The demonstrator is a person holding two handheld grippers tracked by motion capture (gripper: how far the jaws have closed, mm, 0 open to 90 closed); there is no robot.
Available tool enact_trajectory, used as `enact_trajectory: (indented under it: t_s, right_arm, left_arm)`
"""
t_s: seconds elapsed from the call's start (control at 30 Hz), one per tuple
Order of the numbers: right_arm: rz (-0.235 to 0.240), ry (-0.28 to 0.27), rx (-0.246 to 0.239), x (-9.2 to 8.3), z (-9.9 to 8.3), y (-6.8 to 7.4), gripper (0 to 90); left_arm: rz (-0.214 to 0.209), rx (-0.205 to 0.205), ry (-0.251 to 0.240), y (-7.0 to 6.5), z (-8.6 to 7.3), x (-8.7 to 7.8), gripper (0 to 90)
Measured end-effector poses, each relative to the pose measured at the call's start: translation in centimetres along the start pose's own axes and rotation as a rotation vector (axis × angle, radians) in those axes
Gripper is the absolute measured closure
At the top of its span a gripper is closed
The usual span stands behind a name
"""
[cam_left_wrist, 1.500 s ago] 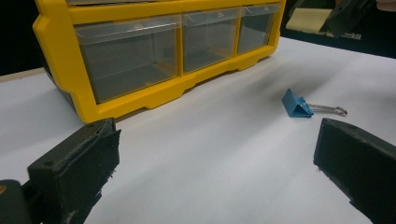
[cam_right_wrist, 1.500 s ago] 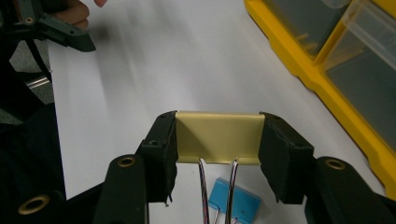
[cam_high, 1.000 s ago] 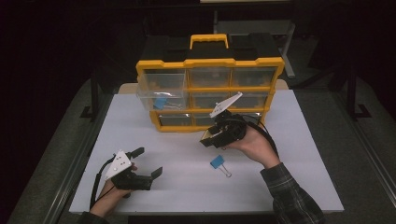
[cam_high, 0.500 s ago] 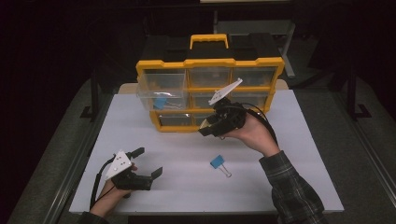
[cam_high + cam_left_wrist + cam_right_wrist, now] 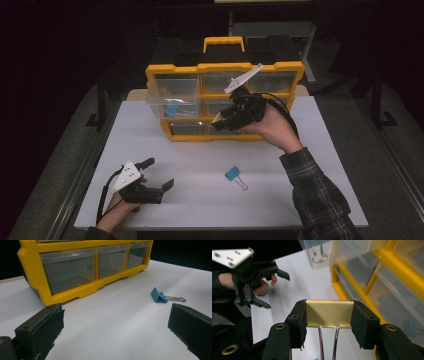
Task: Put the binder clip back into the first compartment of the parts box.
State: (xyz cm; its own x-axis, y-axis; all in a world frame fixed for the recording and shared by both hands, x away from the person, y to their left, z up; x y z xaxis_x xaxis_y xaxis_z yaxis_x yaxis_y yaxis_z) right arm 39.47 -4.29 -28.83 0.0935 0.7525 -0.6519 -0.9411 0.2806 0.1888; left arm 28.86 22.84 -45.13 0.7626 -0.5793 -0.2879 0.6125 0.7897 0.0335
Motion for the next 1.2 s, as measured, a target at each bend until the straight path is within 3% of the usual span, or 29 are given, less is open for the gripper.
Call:
enact_trajectory:
  t_s: [0.63,0.97,1.2]
  right_arm:
    - [-0.007,-0.057,-0.021,-3.6,4.6,0.0,49.0]
    - [-0.002,-0.084,-0.048,-4.2,7.4,0.0,49.0]
    - [0.009,-0.089,-0.031,-4.3,8.9,0.0,49.0]
  left_arm:
    - [-0.002,-0.005,0.007,0.0,0.0,0.0,0.2]
    - [-0.002,0.000,0.015,0.0,-0.1,0.0,0.2]
    - [-0.002,-0.003,0.014,0.0,-0.1,0.0,0.2]
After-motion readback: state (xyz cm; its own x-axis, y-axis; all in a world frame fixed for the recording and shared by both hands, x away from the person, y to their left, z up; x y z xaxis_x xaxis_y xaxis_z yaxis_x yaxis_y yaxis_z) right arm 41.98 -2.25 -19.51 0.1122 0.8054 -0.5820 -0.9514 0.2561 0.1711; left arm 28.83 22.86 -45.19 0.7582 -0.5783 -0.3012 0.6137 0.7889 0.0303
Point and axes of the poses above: each handheld gripper's, and its own axes: x roughly forward along the jaws, z roughly out of its top, y roughly to its left, the point moved 5 cm from there along x, roughly forward along the jaws, and after that the axes turned 8 degrees about z, right-handed, at the moved point
